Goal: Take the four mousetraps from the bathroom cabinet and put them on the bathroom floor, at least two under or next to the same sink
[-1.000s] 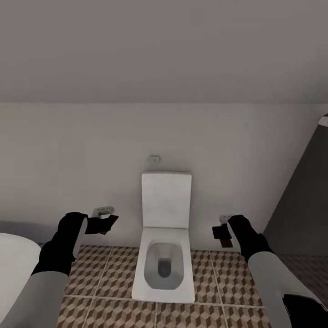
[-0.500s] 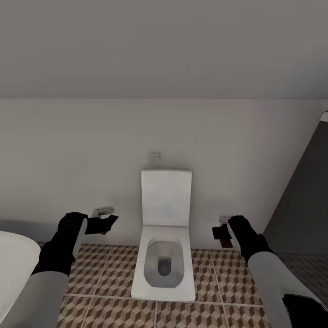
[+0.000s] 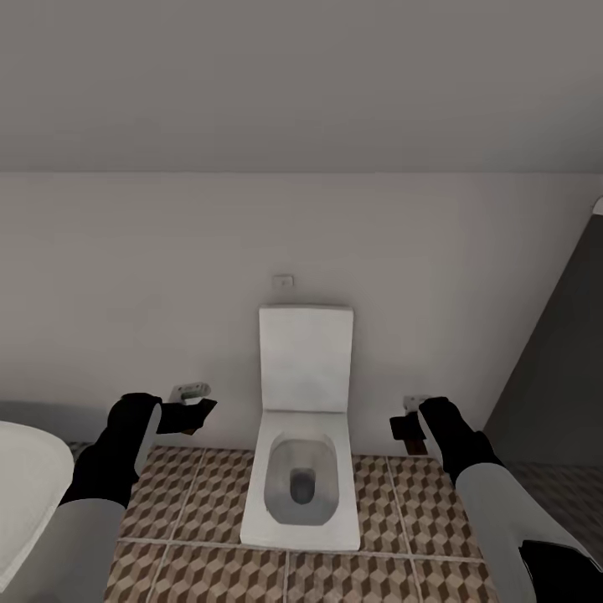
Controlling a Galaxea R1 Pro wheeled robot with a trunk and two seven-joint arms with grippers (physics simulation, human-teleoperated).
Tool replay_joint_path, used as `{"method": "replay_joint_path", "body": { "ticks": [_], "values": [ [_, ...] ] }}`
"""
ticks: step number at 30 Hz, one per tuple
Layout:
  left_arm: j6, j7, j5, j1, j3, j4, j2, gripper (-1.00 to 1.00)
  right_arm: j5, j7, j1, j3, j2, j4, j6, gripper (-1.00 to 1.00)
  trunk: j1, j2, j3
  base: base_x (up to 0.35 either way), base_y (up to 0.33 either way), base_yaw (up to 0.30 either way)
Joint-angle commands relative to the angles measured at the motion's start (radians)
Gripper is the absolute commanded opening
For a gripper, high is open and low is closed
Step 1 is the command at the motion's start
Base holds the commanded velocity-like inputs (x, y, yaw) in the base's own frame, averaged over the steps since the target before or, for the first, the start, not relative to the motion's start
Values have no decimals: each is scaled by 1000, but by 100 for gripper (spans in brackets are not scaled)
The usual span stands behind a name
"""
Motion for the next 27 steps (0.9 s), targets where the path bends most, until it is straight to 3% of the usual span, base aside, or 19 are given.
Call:
{"method": "replay_joint_path", "body": {
  "ticks": [1,9,14,19,27],
  "values": [
    [-2,-8,-7,-1,1,3,0,-100,10,8,-1,-4,0,3,2,-100,4,-8,-4,0,0,0],
    [-144,32,-9,-1,5,141,3,-100,9,7,-1,-4,-3,57,-59,-100,35,-64,-29,0,0,0],
    [-226,123,-6,-1,6,236,2,-100,8,-6,-1,-5,-1,88,-99,-100,54,-99,-45,0,0,0],
    [-248,186,-4,-1,3,251,-1,-100,6,-43,-1,-9,3,114,-134,-100,73,-134,-61,0,0,0],
    [-273,205,-5,-1,2,226,2,-100,1,-146,-1,-29,9,184,-205,-100,104,-190,-86,0,0,0]
  ]
}}
